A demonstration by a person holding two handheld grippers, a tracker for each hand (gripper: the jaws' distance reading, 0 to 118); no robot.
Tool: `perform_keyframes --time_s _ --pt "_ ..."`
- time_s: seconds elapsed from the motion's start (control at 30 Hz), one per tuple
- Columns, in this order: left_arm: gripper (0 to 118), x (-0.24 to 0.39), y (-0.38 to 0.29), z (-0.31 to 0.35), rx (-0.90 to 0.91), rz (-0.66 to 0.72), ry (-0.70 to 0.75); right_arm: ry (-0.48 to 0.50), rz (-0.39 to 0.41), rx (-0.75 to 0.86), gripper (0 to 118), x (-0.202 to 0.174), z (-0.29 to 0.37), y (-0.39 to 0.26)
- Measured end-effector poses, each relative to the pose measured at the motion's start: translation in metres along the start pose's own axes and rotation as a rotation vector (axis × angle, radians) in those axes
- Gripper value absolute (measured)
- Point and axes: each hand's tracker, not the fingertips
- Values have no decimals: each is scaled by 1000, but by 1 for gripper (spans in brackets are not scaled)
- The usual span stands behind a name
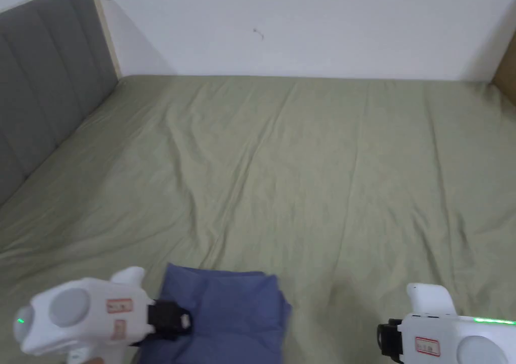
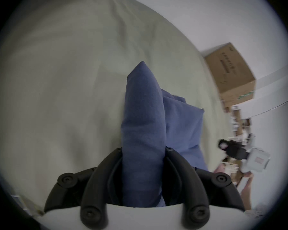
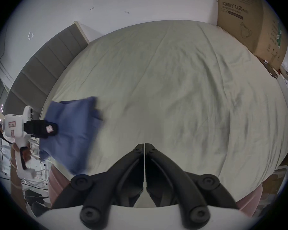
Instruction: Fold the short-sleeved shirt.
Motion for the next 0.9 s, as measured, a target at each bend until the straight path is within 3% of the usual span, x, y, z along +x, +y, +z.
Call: perform_keyframes --time_s 0.2,0.23,0.3,0.33,0.37,0.47,0.5,0.53,0.6,0.63,0.7,0.8,0.9 --pt "32 -74 41 50 14 -174 625 -24 -37 -19 1 4 -6 -9" --pt "39 -78 44 55 16 -189 703 -28 -40 -26 1 5 -7 -10" --pt "89 -98 48 54 19 -194 812 -31 -44 -38 1 6 -11 -12" --pt "104 -102 49 55 11 -176 800 -35 -47 -40 1 6 -11 -13" --pt "110 -101 50 59 32 -140 828 -36 -48 -44 1 6 -12 -13" --pt "109 -98 52 74 59 -5 730 -44 -46 -51 1 7 -13 -14" --pt "105 -95 52 82 65 32 705 -47 -48 -52 1 8 -13 -14" --pt "93 -88 50 86 84 58 695 -50 -52 -54 1 9 -13 -13" --pt "21 -65 42 97 143 49 628 -47 -62 -52 1 15 -13 -14" --pt "3 -56 40 103 175 31 573 -45 -66 -51 1 16 -12 -14" --pt "3 -30 32 108 167 70 496 -41 -71 -48 1 18 -10 -13" --pt "1 13 13 118 229 -7 326 -39 -49 -30 1 18 -3 -12" --pt "0 66 -8 117 301 -73 333 -19 -48 1 1 18 6 -9"
